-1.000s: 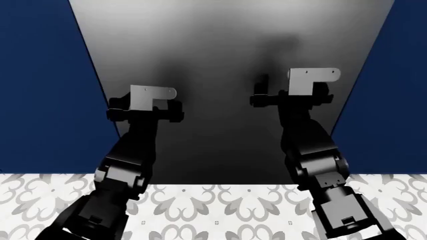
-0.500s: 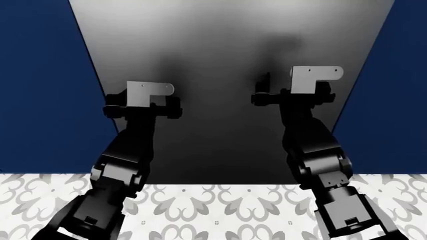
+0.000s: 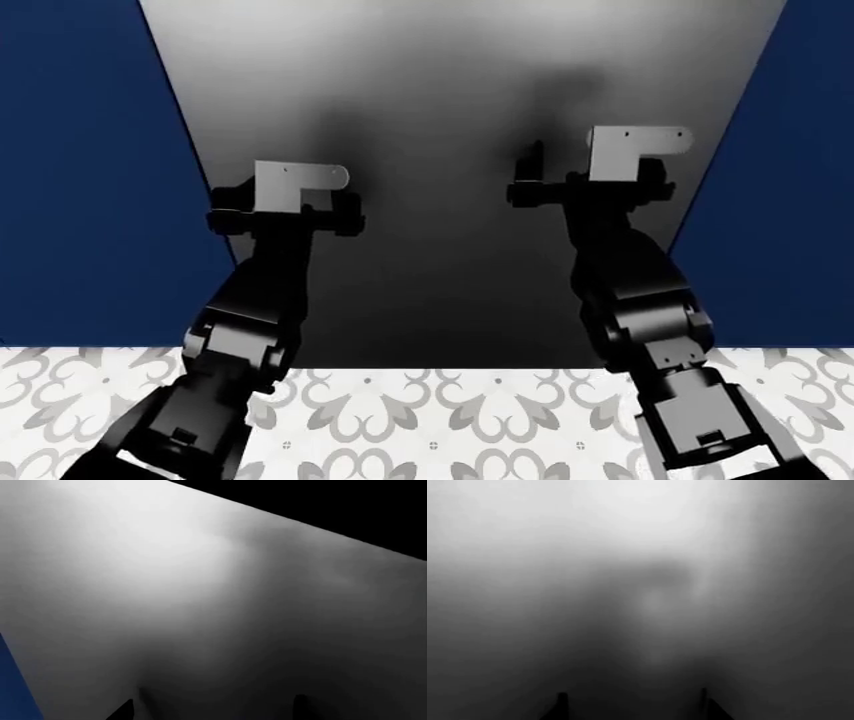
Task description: Close the dishwasher door
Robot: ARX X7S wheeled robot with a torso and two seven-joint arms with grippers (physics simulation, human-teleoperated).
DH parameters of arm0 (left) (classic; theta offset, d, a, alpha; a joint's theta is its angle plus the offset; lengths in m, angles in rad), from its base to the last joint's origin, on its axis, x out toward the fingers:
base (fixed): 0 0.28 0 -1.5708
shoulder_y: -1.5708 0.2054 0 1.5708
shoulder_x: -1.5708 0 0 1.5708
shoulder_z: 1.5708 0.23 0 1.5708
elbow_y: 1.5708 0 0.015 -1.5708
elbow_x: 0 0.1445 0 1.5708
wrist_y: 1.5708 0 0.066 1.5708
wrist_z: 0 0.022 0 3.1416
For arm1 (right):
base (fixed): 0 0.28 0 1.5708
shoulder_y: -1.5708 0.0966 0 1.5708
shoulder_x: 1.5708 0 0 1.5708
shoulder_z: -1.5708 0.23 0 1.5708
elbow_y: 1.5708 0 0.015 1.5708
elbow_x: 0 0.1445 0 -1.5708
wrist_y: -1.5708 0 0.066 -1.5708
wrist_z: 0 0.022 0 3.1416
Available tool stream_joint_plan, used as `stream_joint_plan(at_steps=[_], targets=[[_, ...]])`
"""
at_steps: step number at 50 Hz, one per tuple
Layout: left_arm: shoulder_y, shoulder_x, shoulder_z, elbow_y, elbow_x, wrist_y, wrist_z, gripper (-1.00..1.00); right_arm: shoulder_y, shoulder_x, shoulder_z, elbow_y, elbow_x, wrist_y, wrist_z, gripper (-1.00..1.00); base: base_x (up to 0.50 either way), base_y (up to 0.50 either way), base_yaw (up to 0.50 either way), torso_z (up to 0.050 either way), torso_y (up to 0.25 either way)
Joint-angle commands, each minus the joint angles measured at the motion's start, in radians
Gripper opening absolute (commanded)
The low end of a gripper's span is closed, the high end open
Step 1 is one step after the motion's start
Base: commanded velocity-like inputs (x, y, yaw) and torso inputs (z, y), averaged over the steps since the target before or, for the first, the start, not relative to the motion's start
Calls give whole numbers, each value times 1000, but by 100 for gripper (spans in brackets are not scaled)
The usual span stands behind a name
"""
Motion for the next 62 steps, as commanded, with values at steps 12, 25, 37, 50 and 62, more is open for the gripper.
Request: stream_joint_plan(at_steps=[12, 25, 37, 50, 62], targets=[[-49, 23, -3, -99, 18, 58, 13, 100, 84, -64, -4, 242, -19, -111, -51, 100, 0, 0, 0, 0, 0], [-58, 27, -2, -126, 14, 74, 20, 100, 115, -81, 1, 344, -19, -161, -76, 100, 0, 0, 0, 0, 0], [-64, 32, 5, -140, 13, 79, 20, 100, 152, -101, 4, 461, -24, -221, -98, 100, 0, 0, 0, 0, 0], [-84, 51, 9, -212, 16, 116, 30, 100, 170, -107, 23, 518, -38, -246, -112, 100, 9, 0, 2, 0, -1], [-96, 60, 10, -251, 18, 138, 33, 100, 169, -111, 59, 520, -69, -241, -119, 100, 13, 0, 3, 0, -2]])
